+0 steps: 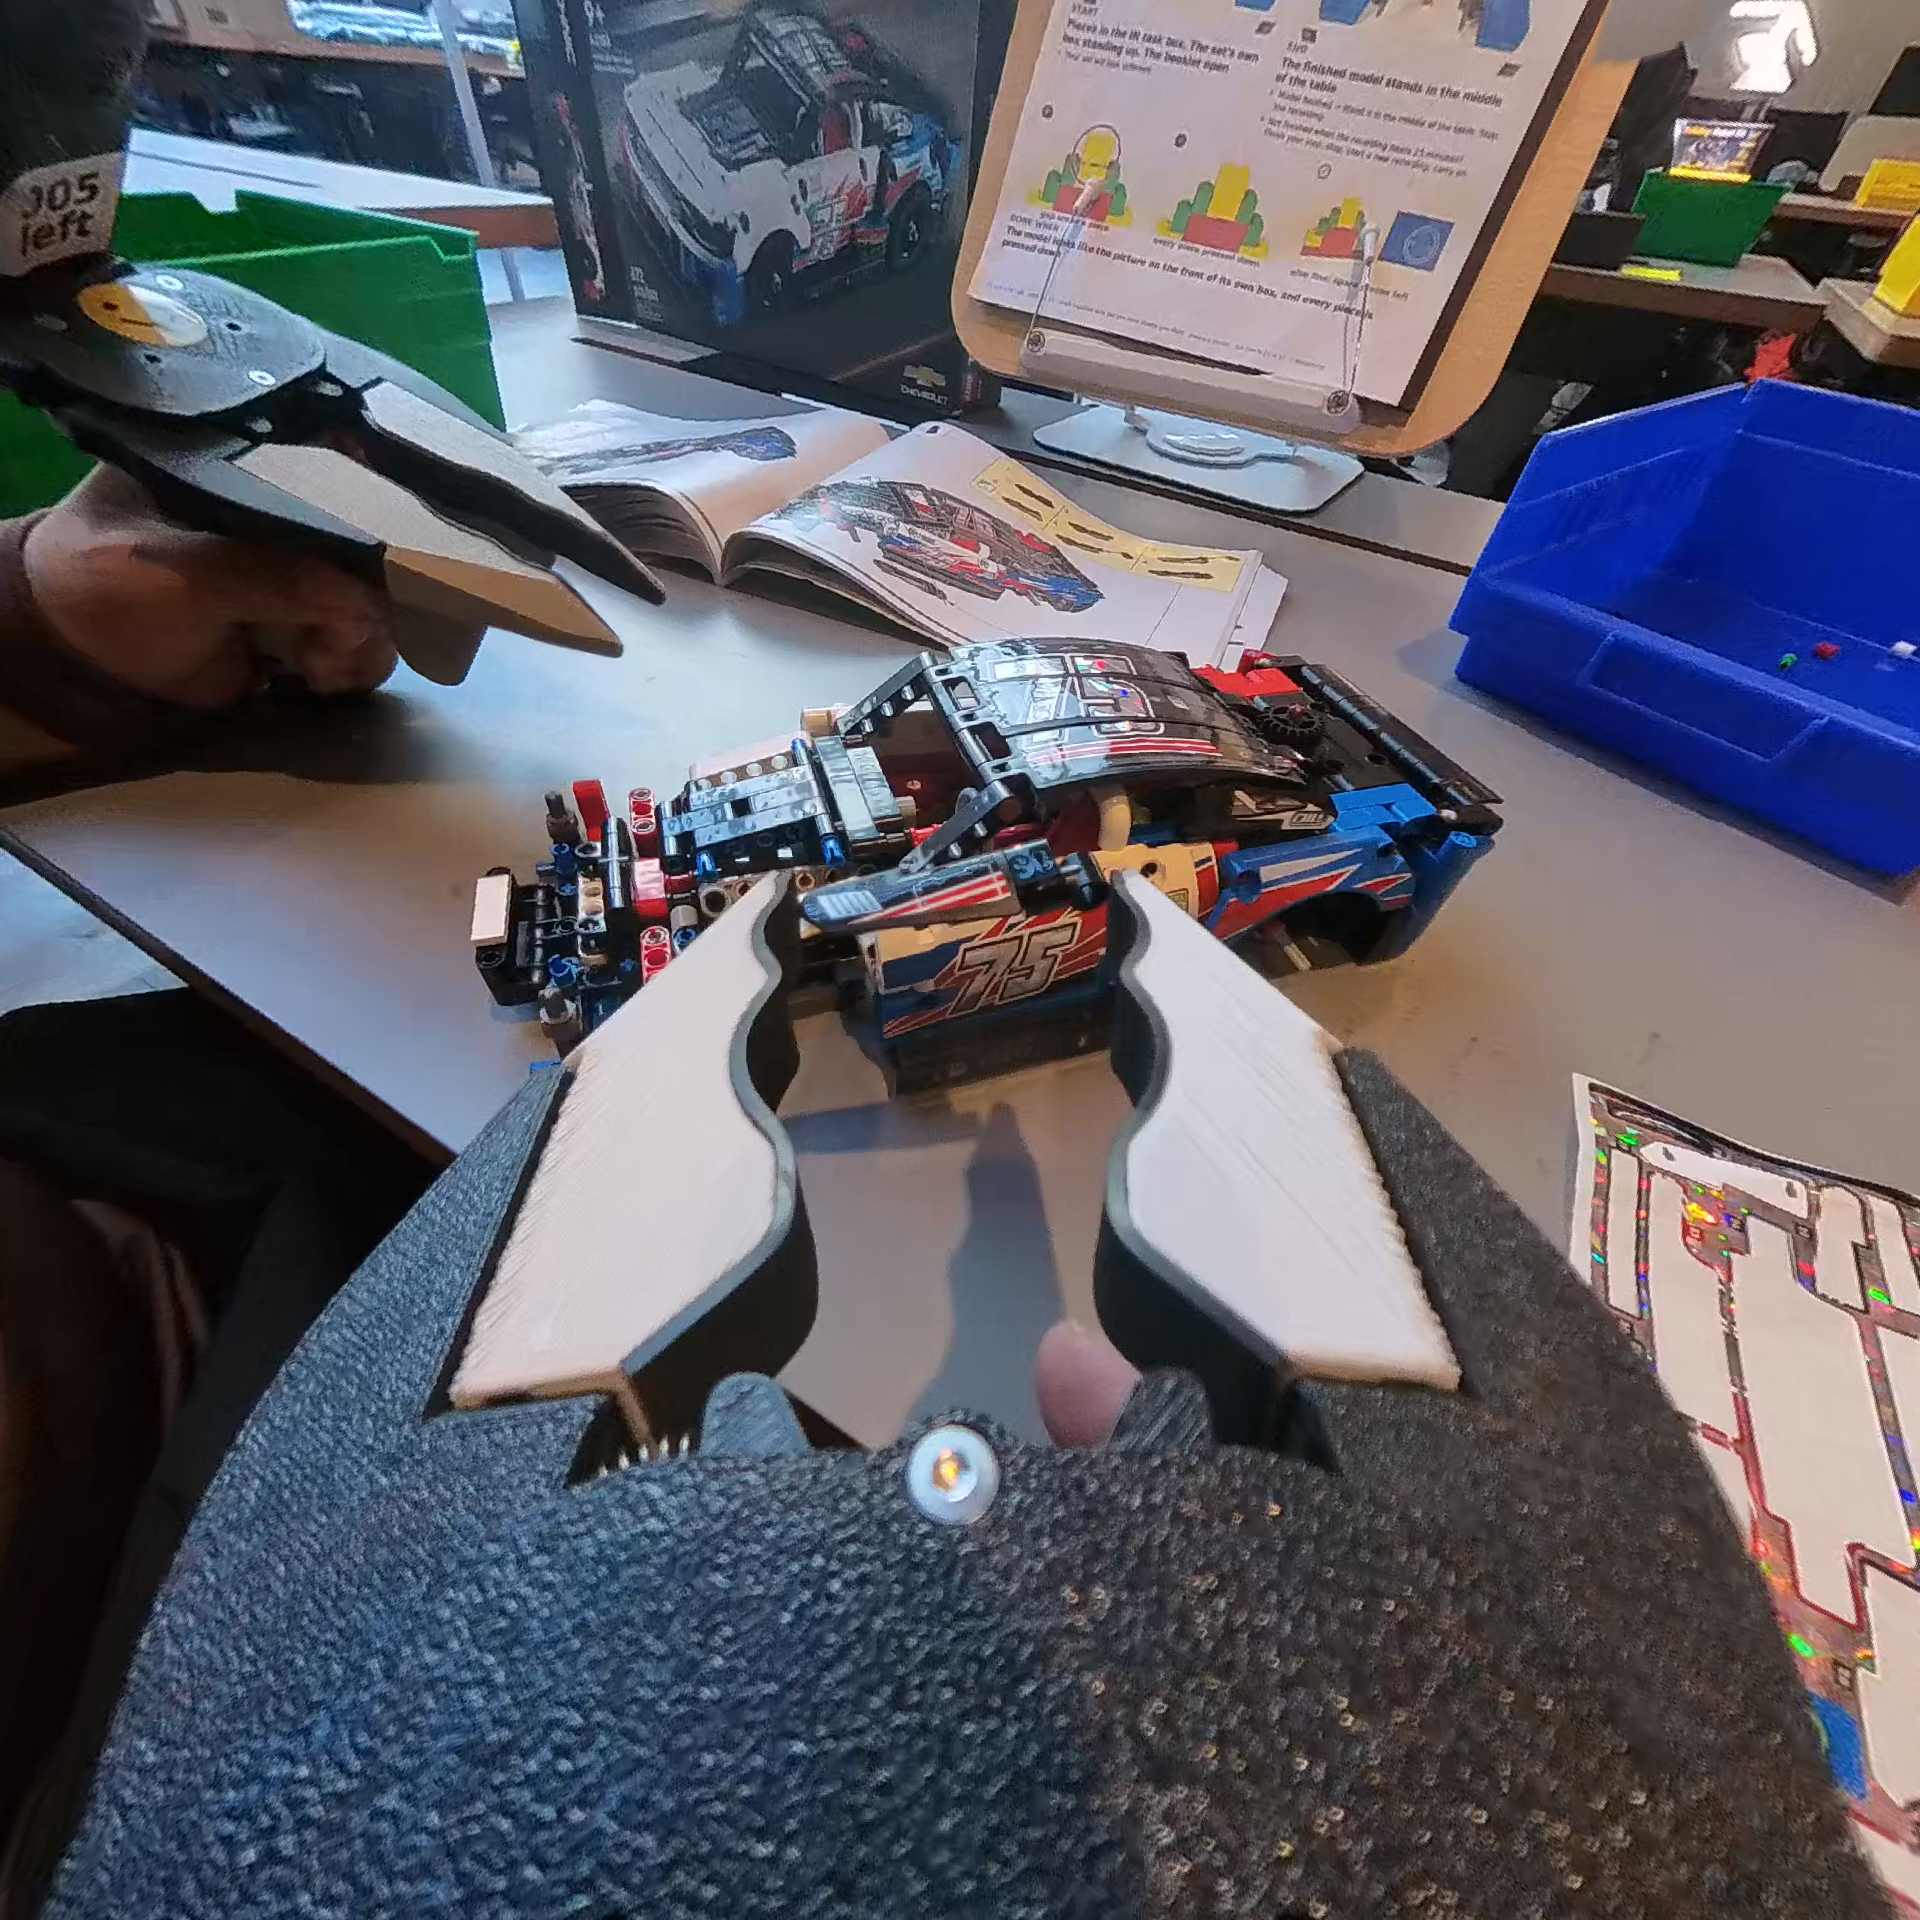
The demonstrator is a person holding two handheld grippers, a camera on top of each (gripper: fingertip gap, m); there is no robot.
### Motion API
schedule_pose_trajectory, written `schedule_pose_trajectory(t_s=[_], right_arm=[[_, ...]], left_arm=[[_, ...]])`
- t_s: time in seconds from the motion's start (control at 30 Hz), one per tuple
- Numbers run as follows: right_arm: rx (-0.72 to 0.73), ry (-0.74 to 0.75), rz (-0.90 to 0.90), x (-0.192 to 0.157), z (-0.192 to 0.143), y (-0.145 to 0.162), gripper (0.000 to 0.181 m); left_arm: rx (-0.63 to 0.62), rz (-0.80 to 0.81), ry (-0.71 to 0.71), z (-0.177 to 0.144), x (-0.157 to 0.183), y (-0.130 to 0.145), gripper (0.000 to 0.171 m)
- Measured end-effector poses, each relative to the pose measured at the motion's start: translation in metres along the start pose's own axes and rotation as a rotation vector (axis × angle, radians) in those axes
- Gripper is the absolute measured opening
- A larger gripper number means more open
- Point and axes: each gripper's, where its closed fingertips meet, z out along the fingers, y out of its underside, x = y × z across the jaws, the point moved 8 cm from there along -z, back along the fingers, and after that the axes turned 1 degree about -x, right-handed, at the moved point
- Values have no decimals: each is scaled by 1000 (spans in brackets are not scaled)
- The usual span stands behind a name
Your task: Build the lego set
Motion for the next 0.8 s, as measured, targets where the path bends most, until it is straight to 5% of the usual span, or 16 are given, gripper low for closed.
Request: schedule_pose_trajectory(t_s=[0.8], right_arm=[[58, -45, 66, 21, 10, 1, 59]], left_arm=[[-72, -69, 51, 13, -6, 1, 25]])
